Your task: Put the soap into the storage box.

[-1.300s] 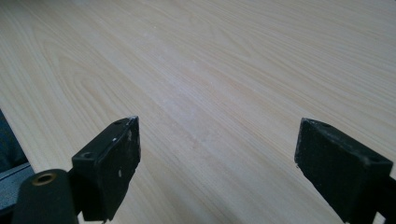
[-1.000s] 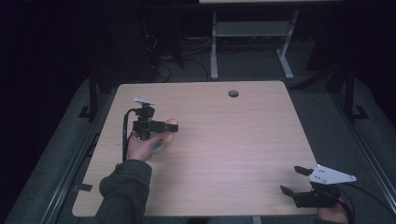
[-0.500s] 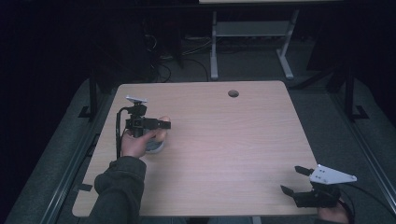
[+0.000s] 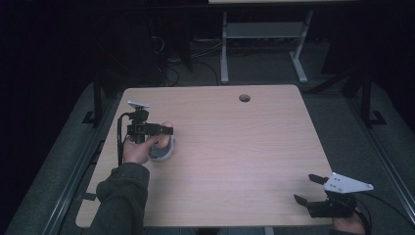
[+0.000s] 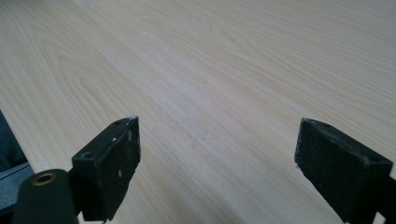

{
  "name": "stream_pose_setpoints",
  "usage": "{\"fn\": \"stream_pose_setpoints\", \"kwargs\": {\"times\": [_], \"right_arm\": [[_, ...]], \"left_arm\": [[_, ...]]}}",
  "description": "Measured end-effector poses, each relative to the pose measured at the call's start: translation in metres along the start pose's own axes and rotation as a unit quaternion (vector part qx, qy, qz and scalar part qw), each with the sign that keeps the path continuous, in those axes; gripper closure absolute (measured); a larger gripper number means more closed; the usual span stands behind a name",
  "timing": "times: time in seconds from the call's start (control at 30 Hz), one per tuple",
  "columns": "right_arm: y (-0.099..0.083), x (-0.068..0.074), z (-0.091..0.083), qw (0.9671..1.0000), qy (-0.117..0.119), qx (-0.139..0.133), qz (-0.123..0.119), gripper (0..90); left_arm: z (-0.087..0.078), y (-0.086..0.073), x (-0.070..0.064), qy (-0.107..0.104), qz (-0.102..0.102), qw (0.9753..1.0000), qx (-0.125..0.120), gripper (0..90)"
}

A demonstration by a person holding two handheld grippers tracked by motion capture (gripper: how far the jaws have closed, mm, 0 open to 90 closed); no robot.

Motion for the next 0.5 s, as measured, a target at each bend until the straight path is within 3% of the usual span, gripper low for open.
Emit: {"fn": "stream_pose_setpoints", "kwargs": {"times": [0.5], "right_arm": [[0.000,0.000,0.000,1.0000,0.000,0.000,-0.001,13.8]], "left_arm": [[0.002,-0.001,0.013,0.032,-0.001,0.9994,0.008,32.3]]}}
Point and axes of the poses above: each handheld gripper's, and its own axes: z roughly forward along the jaws, y roughly out of its top, x roughly to its left, the point moved 5 cm from there along z, roughly forward along the jaws, and after that the axes turned 14 degrees about -y, right-handed, at the moved point
